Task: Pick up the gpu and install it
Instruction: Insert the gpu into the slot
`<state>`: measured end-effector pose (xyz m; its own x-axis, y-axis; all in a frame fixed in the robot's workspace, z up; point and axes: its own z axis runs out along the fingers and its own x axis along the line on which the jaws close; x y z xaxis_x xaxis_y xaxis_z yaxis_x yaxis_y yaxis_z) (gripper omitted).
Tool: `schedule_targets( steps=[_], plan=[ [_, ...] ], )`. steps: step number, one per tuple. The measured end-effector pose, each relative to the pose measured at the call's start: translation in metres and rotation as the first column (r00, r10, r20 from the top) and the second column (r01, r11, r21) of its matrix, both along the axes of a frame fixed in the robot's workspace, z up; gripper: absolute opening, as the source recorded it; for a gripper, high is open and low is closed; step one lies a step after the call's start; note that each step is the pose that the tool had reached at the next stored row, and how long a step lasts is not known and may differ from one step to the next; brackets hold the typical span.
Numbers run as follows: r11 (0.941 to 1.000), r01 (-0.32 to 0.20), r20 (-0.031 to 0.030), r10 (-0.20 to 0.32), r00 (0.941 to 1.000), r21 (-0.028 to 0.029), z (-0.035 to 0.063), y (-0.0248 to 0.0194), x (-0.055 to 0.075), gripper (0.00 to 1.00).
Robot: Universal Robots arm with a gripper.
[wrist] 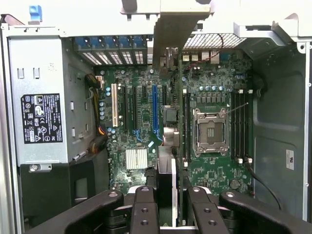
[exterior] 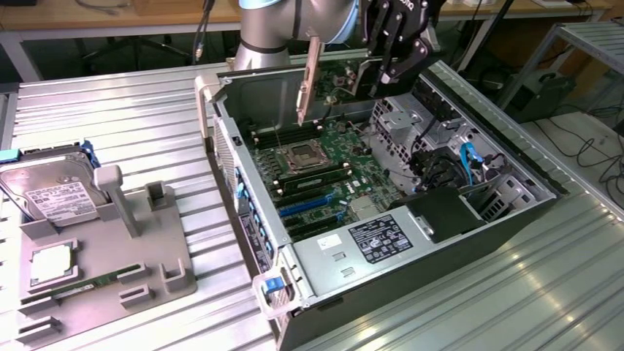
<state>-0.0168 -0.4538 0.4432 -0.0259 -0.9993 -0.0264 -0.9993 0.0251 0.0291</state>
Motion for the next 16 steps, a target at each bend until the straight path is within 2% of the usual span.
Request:
schedule_targets(
  steps=[16],
  plan=[
    [1.0000, 0.000, 0.0001, 0.000, 1.0000, 0.0001, -0.0059, 0.0000, 0.0000, 0.28]
  ],
)
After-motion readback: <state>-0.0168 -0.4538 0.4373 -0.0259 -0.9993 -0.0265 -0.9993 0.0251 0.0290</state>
